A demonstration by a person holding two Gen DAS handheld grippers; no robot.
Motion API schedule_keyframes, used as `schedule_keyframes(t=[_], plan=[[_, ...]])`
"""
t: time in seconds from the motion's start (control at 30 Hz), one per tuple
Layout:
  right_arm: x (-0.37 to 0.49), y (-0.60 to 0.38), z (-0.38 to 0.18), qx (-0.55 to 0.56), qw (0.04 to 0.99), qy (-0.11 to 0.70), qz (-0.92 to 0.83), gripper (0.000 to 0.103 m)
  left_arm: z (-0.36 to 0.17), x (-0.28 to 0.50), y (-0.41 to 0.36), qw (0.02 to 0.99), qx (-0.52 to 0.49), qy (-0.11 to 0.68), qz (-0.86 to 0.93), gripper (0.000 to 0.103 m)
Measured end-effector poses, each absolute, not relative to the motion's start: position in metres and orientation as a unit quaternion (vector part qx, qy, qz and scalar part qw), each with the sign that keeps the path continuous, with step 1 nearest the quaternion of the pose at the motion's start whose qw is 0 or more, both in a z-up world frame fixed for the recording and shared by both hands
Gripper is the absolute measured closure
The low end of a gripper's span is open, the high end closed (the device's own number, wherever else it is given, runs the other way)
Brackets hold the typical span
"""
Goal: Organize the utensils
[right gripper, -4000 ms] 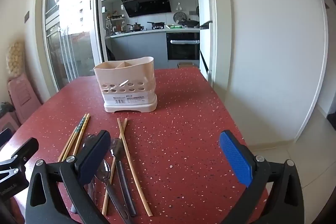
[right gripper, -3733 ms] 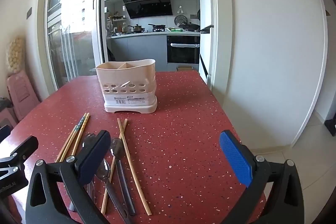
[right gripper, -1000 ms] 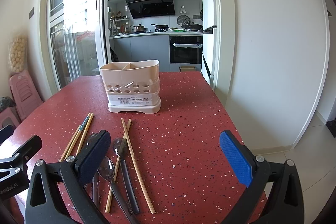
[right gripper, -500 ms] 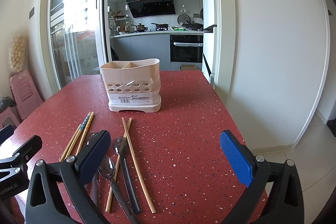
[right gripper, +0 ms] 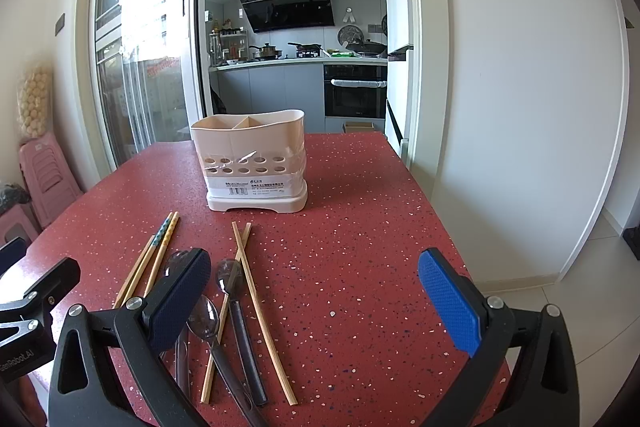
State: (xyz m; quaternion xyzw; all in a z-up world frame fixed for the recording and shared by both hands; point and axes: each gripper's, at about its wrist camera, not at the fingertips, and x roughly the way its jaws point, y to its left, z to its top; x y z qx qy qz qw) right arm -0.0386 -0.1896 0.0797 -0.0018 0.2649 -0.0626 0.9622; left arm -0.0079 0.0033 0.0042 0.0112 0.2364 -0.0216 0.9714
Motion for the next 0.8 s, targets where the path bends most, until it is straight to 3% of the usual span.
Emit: schedule_keyframes(t=[0.8], plan=[[-0.0339,-0.1917,0.0765,-0.001,0.959,0.277,-0.055,0.0,-0.0032,-0.003,0.0066,0.967,0.016,0.252,-0.023,0.0]])
